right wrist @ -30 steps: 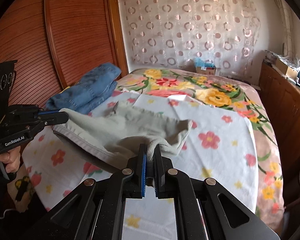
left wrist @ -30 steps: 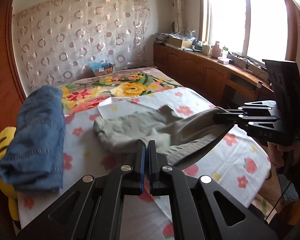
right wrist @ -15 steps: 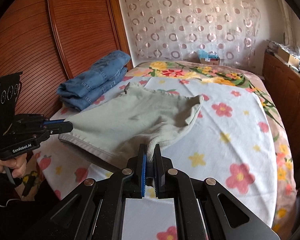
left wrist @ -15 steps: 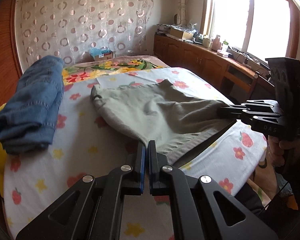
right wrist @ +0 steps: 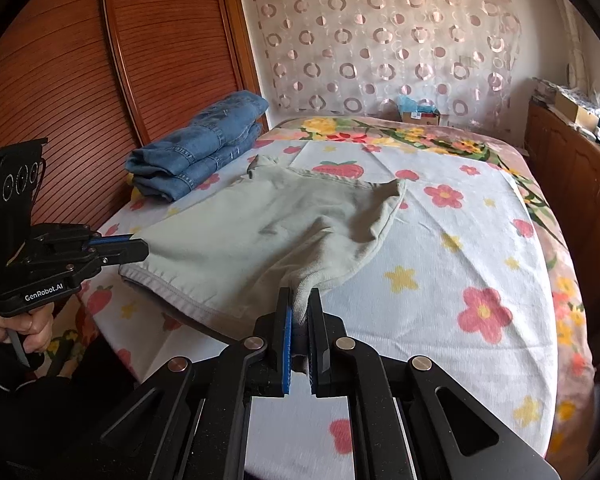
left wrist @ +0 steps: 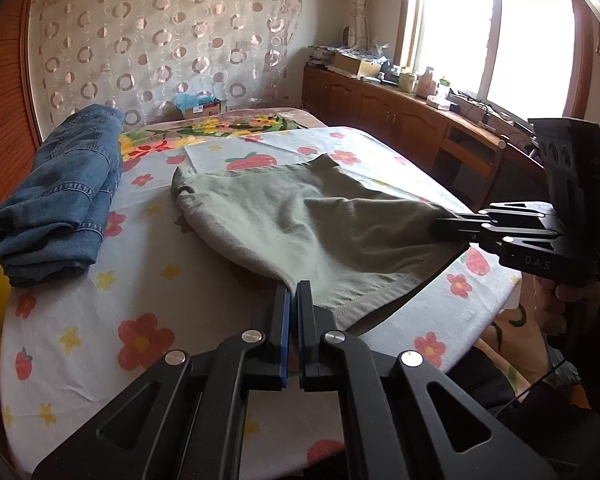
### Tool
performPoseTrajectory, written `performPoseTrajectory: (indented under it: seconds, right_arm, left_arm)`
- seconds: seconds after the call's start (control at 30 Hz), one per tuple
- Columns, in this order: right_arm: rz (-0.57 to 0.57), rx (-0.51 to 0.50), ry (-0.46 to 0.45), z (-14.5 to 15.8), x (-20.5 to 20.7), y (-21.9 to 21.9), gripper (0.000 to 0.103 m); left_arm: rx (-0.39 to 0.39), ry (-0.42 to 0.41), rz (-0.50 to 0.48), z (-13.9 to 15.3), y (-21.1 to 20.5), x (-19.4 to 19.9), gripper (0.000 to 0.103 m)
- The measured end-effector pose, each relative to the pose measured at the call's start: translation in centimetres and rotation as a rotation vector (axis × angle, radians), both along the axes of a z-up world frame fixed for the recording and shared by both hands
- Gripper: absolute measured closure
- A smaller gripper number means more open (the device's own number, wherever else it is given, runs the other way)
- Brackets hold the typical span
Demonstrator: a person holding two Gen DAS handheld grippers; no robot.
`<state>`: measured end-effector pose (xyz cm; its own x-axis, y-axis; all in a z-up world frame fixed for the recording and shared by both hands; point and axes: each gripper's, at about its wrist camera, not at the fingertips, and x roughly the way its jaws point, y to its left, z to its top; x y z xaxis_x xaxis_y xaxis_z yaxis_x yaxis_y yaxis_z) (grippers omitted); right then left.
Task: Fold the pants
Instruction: 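Fold the held trousers over onto themselves with both grippers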
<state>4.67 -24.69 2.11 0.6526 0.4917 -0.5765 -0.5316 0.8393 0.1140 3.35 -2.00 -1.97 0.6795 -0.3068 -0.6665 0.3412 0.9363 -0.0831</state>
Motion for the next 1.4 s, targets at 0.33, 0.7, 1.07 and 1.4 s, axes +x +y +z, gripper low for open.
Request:
performPoseTrajectory:
  seconds: [0.33, 0.7, 1.07, 1.4]
  right_arm:
    - [-0.011, 0.044, 0.023, -0.1, -1.8, -1.1, 0.097]
    - [0.007, 0.000, -0.022, 1.5, -2.3, -0.5, 0.097]
    - [-0.042, 0.082, 0.038, 0.7, 6.6, 0.4, 0.097]
    - [-0.103, 0.076, 0.058, -0.3, 11.3, 2.5, 0.097]
  left_arm:
    - [-0.010, 0.000, -0.050, 0.5, -0.7, -2.9, 0.099]
    - [-0.021, -0.037, -0.052, 1.8, -0.4, -2.4, 0.099]
    - [-0.007, -0.009, 0.028, 1.1, 0.9, 5.9, 0.099]
    - [-0.009, 0.037, 0.079, -0.2, 2.0, 10.5, 0.099]
